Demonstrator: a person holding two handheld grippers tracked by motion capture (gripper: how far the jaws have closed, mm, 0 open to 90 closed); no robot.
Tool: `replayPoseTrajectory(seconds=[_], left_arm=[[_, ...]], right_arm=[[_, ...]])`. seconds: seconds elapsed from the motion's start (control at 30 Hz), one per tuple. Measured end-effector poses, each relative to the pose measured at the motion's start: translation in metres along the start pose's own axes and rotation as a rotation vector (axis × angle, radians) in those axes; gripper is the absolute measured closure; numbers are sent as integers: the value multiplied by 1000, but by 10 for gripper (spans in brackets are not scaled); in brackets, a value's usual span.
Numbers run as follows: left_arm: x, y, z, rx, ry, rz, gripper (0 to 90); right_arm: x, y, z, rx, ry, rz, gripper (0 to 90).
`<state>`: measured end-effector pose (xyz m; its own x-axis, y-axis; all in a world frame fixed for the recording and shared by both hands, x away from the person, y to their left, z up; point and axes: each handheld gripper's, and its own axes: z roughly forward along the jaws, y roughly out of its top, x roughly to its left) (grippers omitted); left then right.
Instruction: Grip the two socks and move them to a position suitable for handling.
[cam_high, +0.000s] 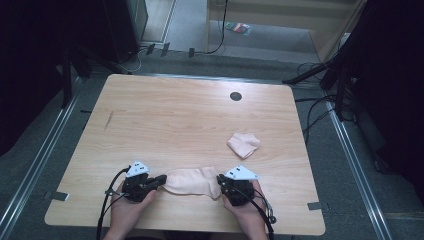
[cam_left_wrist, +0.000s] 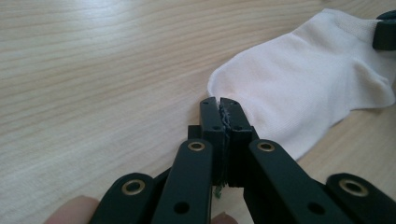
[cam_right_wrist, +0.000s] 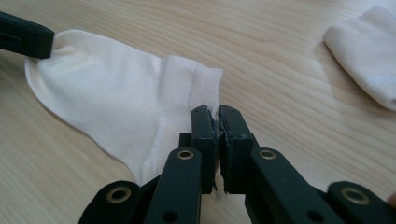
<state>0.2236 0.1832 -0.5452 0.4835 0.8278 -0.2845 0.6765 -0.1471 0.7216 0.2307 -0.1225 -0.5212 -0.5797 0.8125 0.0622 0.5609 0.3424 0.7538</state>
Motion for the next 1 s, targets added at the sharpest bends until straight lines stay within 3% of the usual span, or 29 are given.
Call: replayPoseTrajectory(seconds=[0.17, 0.23, 0.27, 0.3, 0.33, 0.37, 0.4, 0.47, 0.5, 0.53, 0.57, 0.6, 0.63, 0.67, 0.7, 0.83, 1.0], left_arm=[[-9, -4, 2, 19, -4, 8, 900], [-11, -7, 5, 20, -4, 0, 878], [-11, -7, 6, 22, 1, 9, 830], [-10, -6, 6, 12, 1, 7, 718], [-9, -5, 5, 5, 9, 2, 622], [-7, -4, 4, -4, -2, -7, 561], [-2, -3, 3, -23, 3, -21, 425], [2, -1, 2, -38, 0, -24, 356], [6, 0, 0, -54, -8, -22, 356], [9, 2, -2, -80, -6, -22, 319], [13, 3, -4, -107, 2, -19, 319], [18, 5, -5, -131, 12, -14, 305], [27, 8, -7, -173, 41, -14, 288], [27, 8, -7, -173, 41, -14, 270], [32, 9, -8, -190, 57, -22, 254], [48, 13, -13, -203, 125, -61, 185], [64, 18, -18, -235, 168, -62, 94]], right_arm=[[-8, -8, -1, 24, 1, 14, 867], [-11, -10, 2, 48, 28, 14, 829], [-12, -10, 4, 60, 47, 14, 767], [-13, -11, 4, 61, 52, 18, 670], [-15, -10, 4, 52, 55, 22, 627], [-18, -10, 1, 39, 63, 31, 601], [-26, -7, -6, -6, 56, 54, 580], [-29, -6, -9, -24, 45, 63, 579], [-36, -4, -13, -49, 30, 73, 579], [-49, 0, -19, -92, -24, 92, 585], [-49, 0, -19, -92, -24, 92, 585], [-64, 6, -22, -122, -85, 122, 591], [-72, 9, -23, -138, -117, 137, 597], [-72, 9, -23, -138, -117, 137, 597], [-86, 15, -22, -156, -159, 154, 600], [-100, 22, -18, -143, -196, 142, 596], [-114, 31, -3, -127, -199, 128, 544]])
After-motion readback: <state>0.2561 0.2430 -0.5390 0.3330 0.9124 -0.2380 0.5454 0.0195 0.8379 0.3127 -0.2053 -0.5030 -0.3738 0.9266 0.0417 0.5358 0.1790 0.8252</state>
